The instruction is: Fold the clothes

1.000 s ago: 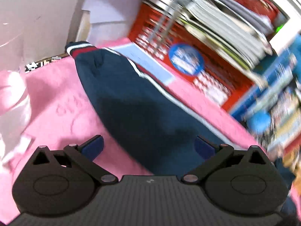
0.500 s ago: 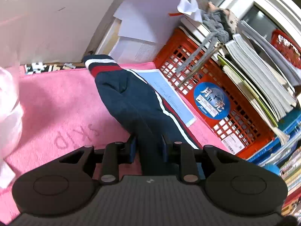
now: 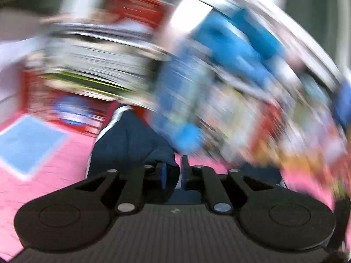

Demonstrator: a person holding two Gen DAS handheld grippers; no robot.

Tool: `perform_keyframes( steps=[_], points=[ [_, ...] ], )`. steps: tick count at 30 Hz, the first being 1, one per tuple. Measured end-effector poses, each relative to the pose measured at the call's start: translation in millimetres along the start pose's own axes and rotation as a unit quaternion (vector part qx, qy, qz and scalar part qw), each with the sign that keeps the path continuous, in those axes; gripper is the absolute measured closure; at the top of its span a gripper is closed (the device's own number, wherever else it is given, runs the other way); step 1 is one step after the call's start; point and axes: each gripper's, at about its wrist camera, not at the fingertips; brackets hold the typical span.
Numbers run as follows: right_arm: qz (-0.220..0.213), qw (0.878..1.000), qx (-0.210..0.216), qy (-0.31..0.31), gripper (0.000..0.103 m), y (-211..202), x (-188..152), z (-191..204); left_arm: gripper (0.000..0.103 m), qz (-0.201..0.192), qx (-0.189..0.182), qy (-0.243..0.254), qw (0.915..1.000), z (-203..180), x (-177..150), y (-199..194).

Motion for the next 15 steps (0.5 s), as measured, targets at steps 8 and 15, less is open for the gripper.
perform_keyframes(
  steps=[8,15],
  points=[
    [0.005,0.998,-0.045,0.044,0.0,0,-3,-13,0.024,0.145,0.01,0.093,0.9849,-49,-88,17],
    [0.009,0.998,-0.054,0.032,0.0,1,-2,-11,0.005,0.014,-0.043,-0.048,0.9978,10,-75,-52]
  ],
)
Point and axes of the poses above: each gripper's, at about its wrist camera, not at the fingertips, and y roughly the way its jaws point, z to its left, x to its top, and after that the axes turned 10 degrees about -y, right-handed
